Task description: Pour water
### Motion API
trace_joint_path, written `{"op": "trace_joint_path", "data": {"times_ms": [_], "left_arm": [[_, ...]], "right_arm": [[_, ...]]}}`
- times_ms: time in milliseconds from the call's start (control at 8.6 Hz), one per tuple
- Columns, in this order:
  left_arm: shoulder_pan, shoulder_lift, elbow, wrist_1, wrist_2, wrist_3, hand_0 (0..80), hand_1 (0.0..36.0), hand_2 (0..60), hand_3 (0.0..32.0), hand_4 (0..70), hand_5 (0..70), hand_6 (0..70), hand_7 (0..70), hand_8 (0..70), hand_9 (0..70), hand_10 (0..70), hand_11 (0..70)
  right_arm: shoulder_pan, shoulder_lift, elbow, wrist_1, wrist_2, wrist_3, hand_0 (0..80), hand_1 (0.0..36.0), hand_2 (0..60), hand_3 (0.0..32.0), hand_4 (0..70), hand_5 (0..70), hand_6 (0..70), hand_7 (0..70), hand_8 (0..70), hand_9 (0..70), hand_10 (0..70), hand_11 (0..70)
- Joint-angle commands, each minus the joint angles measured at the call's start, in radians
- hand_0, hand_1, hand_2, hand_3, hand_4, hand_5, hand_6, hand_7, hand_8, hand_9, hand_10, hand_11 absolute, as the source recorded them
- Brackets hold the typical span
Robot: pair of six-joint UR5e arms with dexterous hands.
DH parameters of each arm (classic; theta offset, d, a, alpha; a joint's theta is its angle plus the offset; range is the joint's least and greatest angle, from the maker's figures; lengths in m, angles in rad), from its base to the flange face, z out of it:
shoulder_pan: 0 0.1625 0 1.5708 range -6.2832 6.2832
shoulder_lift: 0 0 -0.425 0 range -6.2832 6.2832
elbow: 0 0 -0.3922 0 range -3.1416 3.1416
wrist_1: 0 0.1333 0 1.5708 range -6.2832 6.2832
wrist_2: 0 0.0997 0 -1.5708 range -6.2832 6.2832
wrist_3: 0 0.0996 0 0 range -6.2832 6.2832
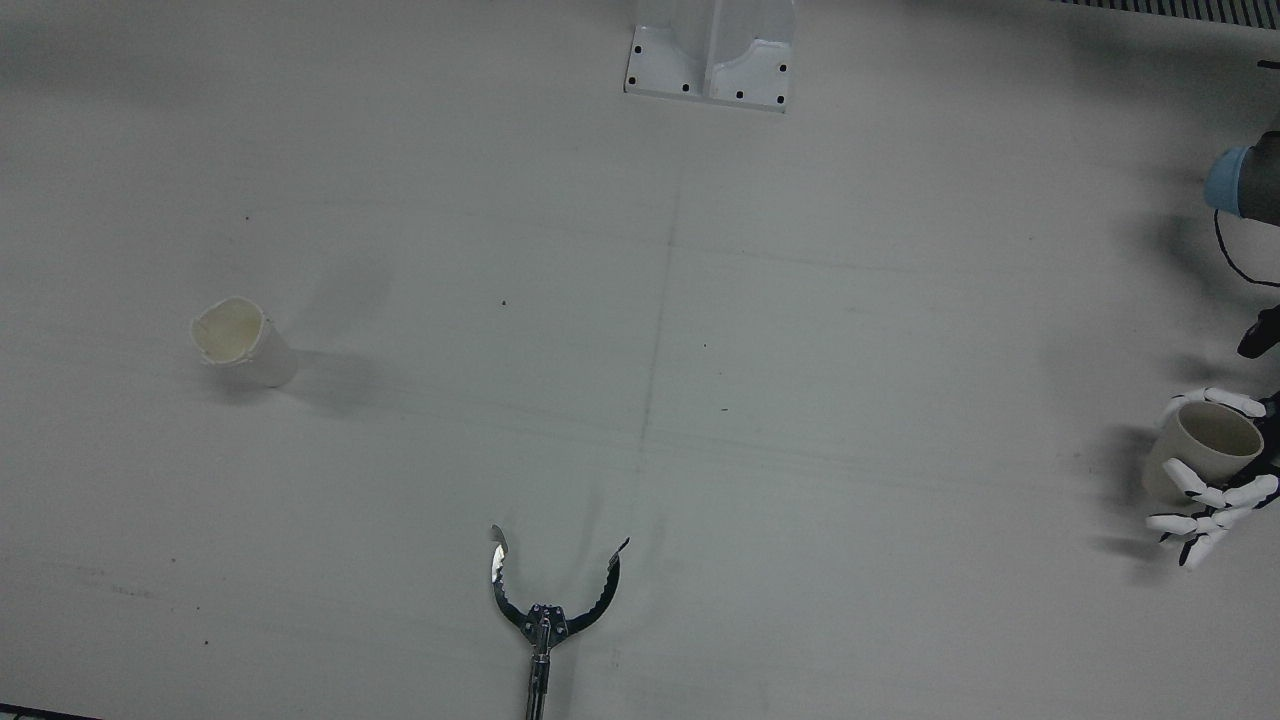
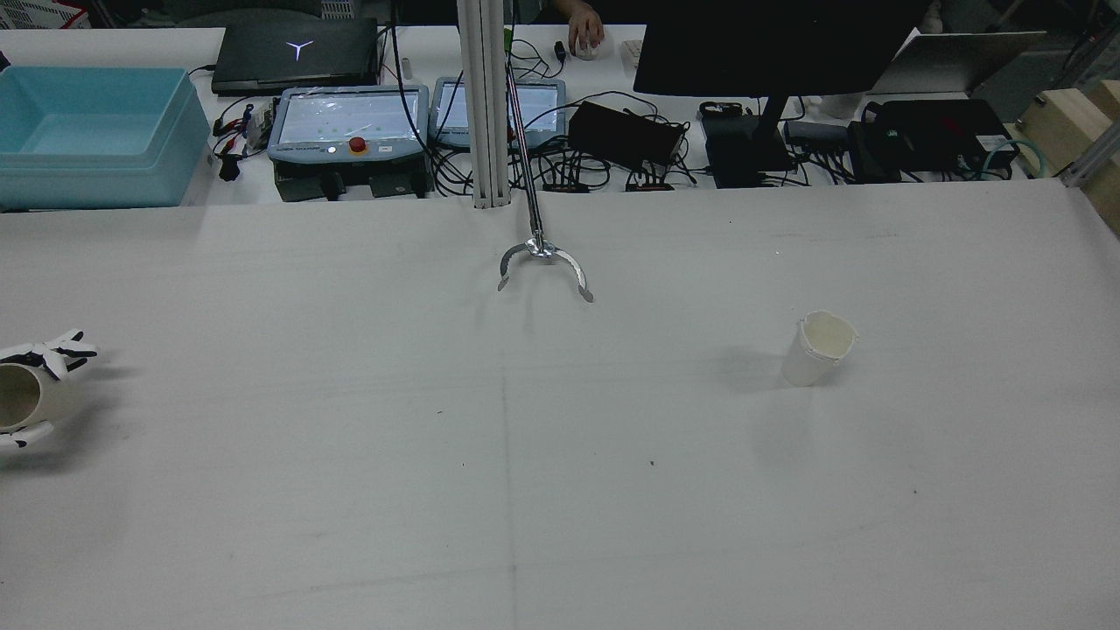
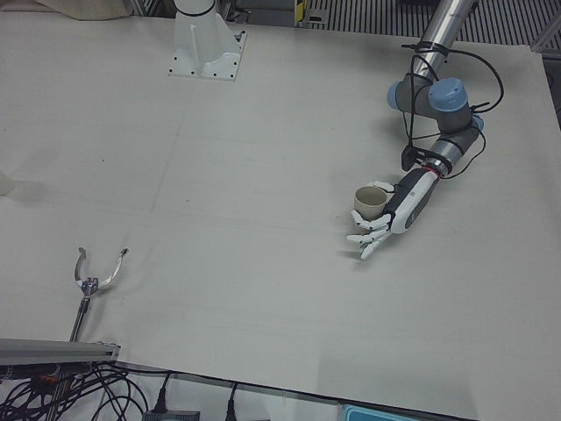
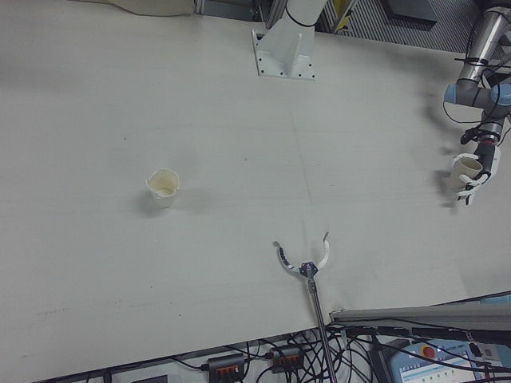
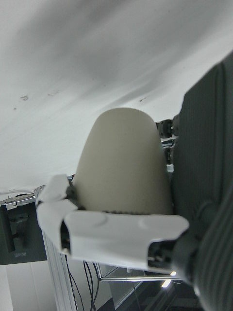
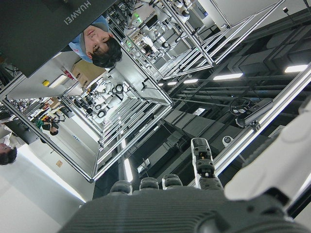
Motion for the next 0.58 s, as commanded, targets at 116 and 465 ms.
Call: {"op": "trace_joint_path", "data": {"times_ms": [116, 465], "left_arm": [[-0.016, 0.013, -0.021, 0.020, 0.000, 0.004, 49.7, 18.1, 38.9, 0.0, 70.0, 31.5, 16.6, 23.9, 3.5, 4.8, 6.2, 9.4], [-0.032, 0.016, -0.032, 0.037, 0.000, 0.002, 43.6, 13.0, 47.5, 0.0, 70.0, 28.2, 14.5, 21.5, 1.9, 2.9, 5.3, 7.5]], "right_arm": [[0.003, 0.000, 0.003, 0.000, -0.001, 0.006, 33.4, 4.4, 7.4, 3.6, 7.1, 12.8, 1.4, 4.4, 0.7, 1.2, 0.0, 0.0], [0.000, 0.000, 0.001, 0.001, -0.001, 0.005, 33.4, 4.4, 7.3, 3.6, 7.1, 12.8, 1.4, 4.3, 0.7, 1.2, 0.0, 0.0]]}}
